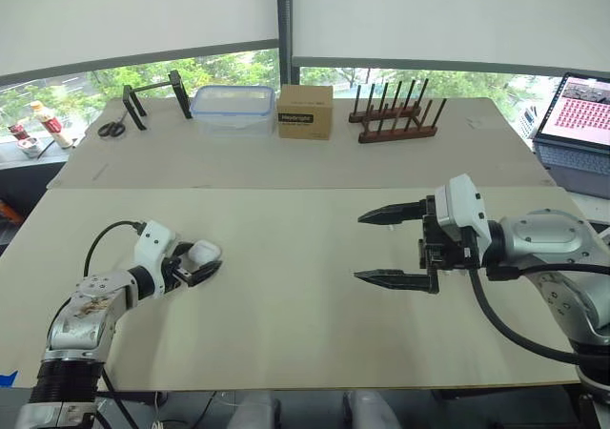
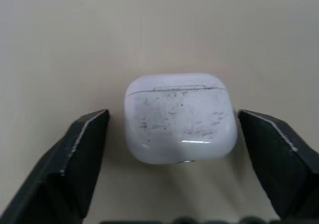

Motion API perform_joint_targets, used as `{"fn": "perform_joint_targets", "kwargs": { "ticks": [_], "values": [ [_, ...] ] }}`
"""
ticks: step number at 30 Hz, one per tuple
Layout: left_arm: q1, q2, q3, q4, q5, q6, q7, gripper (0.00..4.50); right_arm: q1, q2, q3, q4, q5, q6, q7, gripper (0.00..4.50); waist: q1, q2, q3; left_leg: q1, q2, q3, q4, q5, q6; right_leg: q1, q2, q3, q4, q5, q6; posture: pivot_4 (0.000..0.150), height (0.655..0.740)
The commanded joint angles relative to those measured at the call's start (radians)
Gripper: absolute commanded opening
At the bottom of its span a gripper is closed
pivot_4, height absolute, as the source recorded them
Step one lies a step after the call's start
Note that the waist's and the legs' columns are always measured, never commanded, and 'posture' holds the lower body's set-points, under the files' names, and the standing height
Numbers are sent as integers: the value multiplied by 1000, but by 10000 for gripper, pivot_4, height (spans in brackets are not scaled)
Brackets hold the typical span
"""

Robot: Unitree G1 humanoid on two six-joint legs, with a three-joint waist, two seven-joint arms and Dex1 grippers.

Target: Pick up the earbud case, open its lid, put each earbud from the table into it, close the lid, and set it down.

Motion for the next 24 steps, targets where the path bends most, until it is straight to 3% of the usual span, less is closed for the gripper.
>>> {"fn": "perform_joint_targets", "kwargs": {
  "ticks": [1,2,8,14,18,24],
  "values": [
    [31,17,-49,41,29,10,-48,27677,-33,7,-11,-27,24,12,-9,45000,-2,0,0,0,0,0,0,0,0,0,0,0,0,0,0,1500,7400],
    [32,24,-56,42,29,17,-61,25475,-34,8,-11,-28,24,14,-9,45000,-3,0,0,0,0,0,0,0,0,0,0,0,0,0,0,1500,7400],
    [14,45,-87,3,-3,26,-156,25486,-36,8,-14,-36,27,28,-21,45000,-3,0,0,0,0,0,-1,0,0,0,-1,0,-1,0,0,1500,7400],
    [-94,25,-168,-51,20,-155,-294,25486,-32,-11,18,-39,-17,117,-92,45000,13,0,0,-2,-1,0,1,0,0,0,-2,-1,-1,0,0,1500,7400],
    [-187,-76,-186,-86,-23,-259,-320,25485,-95,24,44,-25,64,324,-189,45000,12,-1,1,-5,0,0,2,0,0,-3,-1,0,-1,1,0,1500,7400],
    [-250,-168,-255,-81,51,-516,-348,25486,-236,161,-12,79,296,688,-341,45000,-3,-1,0,-17,0,0,2,2,-3,-19,1,0,2,4,-3,1500,7400]
  ]
}}
